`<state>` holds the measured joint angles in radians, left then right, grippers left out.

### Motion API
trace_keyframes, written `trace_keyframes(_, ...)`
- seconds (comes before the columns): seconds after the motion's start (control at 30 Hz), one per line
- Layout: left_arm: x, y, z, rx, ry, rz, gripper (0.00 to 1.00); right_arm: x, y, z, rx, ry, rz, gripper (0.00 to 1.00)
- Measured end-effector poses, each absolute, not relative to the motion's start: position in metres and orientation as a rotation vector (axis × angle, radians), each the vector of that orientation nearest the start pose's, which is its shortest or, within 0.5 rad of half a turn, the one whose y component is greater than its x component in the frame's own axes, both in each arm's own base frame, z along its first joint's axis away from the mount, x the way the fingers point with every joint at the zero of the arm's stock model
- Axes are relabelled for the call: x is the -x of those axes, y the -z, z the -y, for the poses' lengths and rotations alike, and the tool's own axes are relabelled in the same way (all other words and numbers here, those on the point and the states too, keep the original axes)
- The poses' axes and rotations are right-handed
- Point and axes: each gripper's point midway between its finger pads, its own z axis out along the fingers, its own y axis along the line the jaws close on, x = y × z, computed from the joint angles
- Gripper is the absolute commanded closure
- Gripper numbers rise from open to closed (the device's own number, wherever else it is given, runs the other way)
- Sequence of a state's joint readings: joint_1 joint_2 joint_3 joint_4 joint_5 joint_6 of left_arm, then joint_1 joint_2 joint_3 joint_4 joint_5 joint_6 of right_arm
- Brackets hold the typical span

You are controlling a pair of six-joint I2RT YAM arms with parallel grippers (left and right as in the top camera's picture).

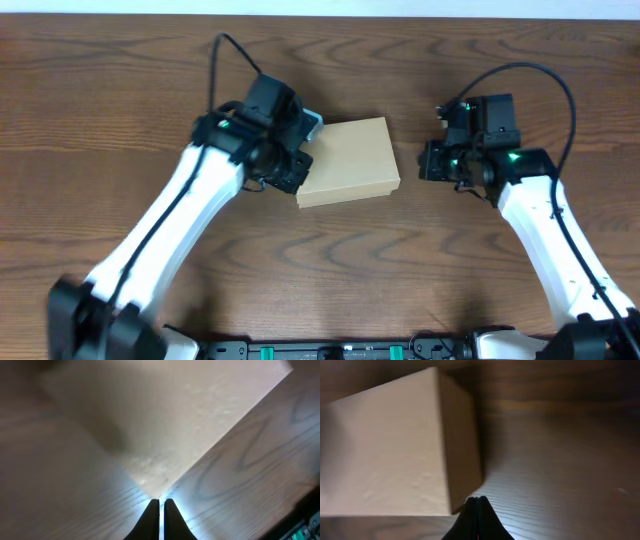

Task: Pack container

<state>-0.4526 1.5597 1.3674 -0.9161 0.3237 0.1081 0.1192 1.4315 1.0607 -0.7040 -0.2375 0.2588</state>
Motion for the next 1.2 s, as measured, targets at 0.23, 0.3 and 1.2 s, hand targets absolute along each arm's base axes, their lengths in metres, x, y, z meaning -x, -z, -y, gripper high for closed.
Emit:
trace_keyframes(0.23,-0.304,-0.242,0.191,-0.776,0.436,-2.38,0.94,-0.342,-0.092,-0.081,-0.166,-0.341,-2.757,0.99)
trace_keyframes(0.3,-0.301,-0.25,0.187,-0.764,0.425,-2.361,0.94,-0.344,-0.079,-0.09,-0.147,-0.351,-2.777,0.99)
trace_keyframes(1.2,-0.274,-0.241,0.154,-0.644,0.348,-2.521,0.94,-0.321,-0.071,-0.138,-0.04,-0.462,-2.873,0.99)
